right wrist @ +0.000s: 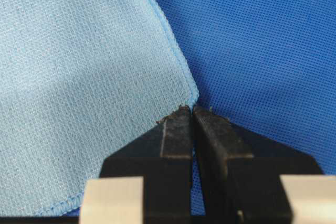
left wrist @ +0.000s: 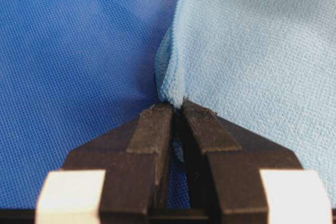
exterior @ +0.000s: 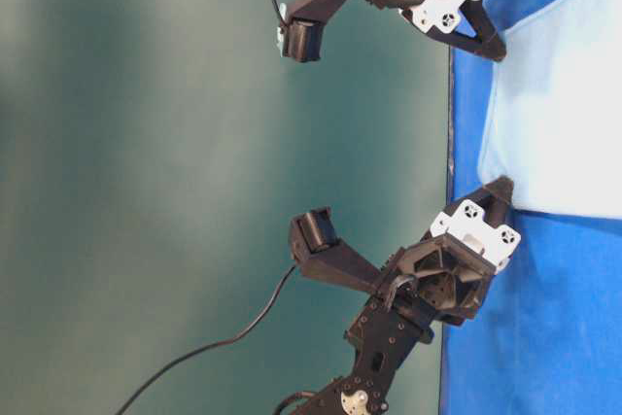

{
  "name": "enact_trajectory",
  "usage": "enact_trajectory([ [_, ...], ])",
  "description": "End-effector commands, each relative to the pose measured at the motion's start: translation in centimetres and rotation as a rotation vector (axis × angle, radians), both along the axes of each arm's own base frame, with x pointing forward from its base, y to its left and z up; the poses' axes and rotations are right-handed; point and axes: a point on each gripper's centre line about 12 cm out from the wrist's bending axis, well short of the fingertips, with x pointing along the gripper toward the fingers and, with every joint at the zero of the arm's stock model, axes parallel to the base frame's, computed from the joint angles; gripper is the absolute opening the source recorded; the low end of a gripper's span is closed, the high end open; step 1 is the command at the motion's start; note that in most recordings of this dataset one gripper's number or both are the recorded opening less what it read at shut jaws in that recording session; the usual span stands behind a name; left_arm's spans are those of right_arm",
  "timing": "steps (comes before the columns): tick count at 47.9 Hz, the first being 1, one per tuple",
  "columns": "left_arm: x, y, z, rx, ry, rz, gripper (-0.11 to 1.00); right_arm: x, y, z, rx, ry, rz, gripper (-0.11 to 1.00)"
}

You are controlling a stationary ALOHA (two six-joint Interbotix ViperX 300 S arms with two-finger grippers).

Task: Fold the light blue towel.
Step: 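Fold the top half down onto the bottom half with both grippers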

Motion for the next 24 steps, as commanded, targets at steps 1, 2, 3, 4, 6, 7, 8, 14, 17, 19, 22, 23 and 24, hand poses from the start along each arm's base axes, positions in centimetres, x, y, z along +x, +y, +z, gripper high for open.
enact_trajectory([
  [1,0.5,0.0,2.7,0.029,-0.058,-0.007,0.02,0.6,-0.2,1.8,-0.03,-0.042,0.001,0.01],
  [2,0.6,-0.1,3.2,0.035,-0.069,-0.01,0.02,0.5,-0.3,2.0,-0.034,-0.045,-0.001,0.01],
  [3,0.6,-0.1,3.6,0.039,-0.075,-0.012,0.02,0.4,-0.3,2.2,-0.037,-0.046,-0.003,0.01],
  [4,0.6,-0.1,4.1,0.042,-0.084,-0.011,0.02,0.4,-0.3,2.5,-0.043,-0.048,-0.002,0.01],
  [6,0.6,-0.3,4.8,0.047,-0.097,-0.014,0.02,0.3,-0.2,3.1,-0.052,-0.053,-0.006,0.01],
  [7,0.6,-0.3,5.2,0.051,-0.105,-0.014,0.02,0.2,-0.3,3.5,-0.06,-0.058,-0.009,0.01],
  [8,0.5,-0.3,5.4,0.052,-0.109,-0.014,0.02,0.2,-0.3,3.8,-0.065,-0.061,-0.011,0.01],
  [14,0.3,-0.4,5.9,0.057,-0.116,-0.015,0.02,0.0,-0.2,4.7,-0.081,-0.068,-0.013,0.01],
  [17,0.2,-0.5,5.8,0.053,-0.109,-0.015,0.02,0.1,0.0,4.8,-0.081,-0.068,-0.008,0.01],
  [19,0.1,-0.5,5.7,0.052,-0.106,-0.015,0.02,0.1,0.1,4.8,-0.08,-0.069,-0.006,0.01],
  [22,-0.1,-0.7,5.7,0.051,-0.105,-0.018,0.02,0.2,0.3,4.8,-0.079,-0.07,0.0,0.01],
  [23,-0.2,-0.7,5.8,0.051,-0.105,-0.018,0.02,0.3,0.6,4.8,-0.077,-0.071,0.005,0.01],
  [24,-0.2,-0.9,5.8,0.051,-0.103,-0.021,0.02,0.3,0.7,4.8,-0.076,-0.073,0.006,0.01],
])
